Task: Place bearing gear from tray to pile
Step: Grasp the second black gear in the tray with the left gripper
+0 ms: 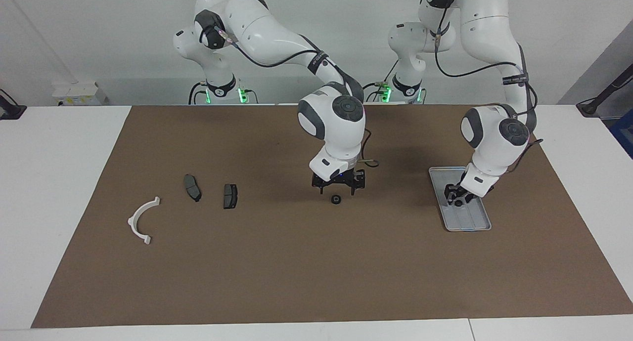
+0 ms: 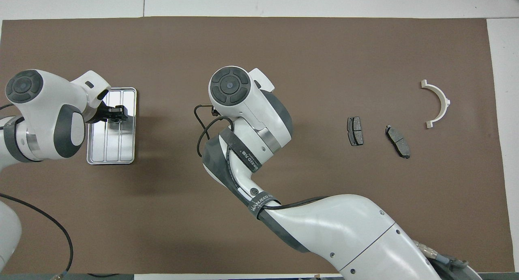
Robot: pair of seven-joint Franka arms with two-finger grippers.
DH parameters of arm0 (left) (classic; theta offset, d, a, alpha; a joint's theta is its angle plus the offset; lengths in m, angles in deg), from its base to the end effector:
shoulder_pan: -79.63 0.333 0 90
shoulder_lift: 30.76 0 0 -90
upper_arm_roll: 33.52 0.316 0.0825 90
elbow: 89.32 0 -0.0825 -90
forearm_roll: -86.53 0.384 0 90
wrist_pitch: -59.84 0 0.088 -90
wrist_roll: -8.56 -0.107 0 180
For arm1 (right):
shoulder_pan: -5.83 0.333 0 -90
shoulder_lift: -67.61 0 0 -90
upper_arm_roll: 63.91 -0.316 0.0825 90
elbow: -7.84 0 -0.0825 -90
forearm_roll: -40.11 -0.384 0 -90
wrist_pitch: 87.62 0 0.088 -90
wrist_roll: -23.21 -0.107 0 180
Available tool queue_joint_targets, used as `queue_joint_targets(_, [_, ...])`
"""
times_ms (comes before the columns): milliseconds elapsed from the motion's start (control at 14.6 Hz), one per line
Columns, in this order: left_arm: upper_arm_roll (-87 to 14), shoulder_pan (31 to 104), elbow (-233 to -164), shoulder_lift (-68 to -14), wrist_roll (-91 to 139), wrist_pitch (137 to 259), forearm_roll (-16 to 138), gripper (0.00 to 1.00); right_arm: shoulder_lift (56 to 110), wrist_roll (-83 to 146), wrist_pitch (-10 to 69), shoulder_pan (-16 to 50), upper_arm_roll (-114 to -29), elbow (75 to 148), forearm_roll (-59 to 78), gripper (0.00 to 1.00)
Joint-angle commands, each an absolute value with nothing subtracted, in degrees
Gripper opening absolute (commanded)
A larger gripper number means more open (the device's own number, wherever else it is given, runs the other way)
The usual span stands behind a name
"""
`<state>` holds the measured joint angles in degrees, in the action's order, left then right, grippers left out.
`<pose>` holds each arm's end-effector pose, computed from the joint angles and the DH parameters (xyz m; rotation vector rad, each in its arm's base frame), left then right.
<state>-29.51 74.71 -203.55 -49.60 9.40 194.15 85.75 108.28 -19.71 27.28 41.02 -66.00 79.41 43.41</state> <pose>0.6072 -0.0113 0.2989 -3.1290 -0.0066 -0.0355 0.6015 0.4448 0.3474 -3.1298 0.1327 -0.0857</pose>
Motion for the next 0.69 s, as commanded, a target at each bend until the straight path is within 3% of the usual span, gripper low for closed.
queue_joint_targets(0, [-30.0,75.8,-204.4,-49.7,8.8,196.0,86.8,0.62,108.0,-20.6,29.2,40.9,-66.4,81.5,42.7,0.99])
queue_joint_targets(137, [-30.0,75.8,-204.4,-49.7,8.8,196.0,86.8,0.62,108.0,-20.0,30.1,40.8,-66.3,82.5,42.7,0.99])
queue_joint_targets(206, [-30.0,75.9,-204.5,-49.7,8.8,196.0,86.8,0.53,108.0,-19.9,31.2,40.8,-66.4,83.9,42.7,0.99])
queue_joint_targets(343, [-30.0,75.9,-204.6,-49.7,8.8,195.8,86.8,0.15,107.8,-19.7,33.2,40.6,-66.4,86.7,42.7,0.99])
queue_joint_targets(412, [-30.0,75.9,-204.6,-49.7,8.8,195.8,86.8,0.07,107.8,-19.7,33.2,40.6,-66.5,86.9,42.6,0.99])
queue_joint_targets(481, [-30.0,76.0,-204.6,-49.7,8.8,195.7,86.8,0.00,107.9,-19.7,33.2,40.6,-66.8,87.1,42.6,0.99])
queue_joint_targets(618, [-30.0,76.1,-204.3,-49.7,8.9,194.9,86.8,0.00,107.9,-19.7,33.2,40.5,-67.3,87.6,42.6,0.99])
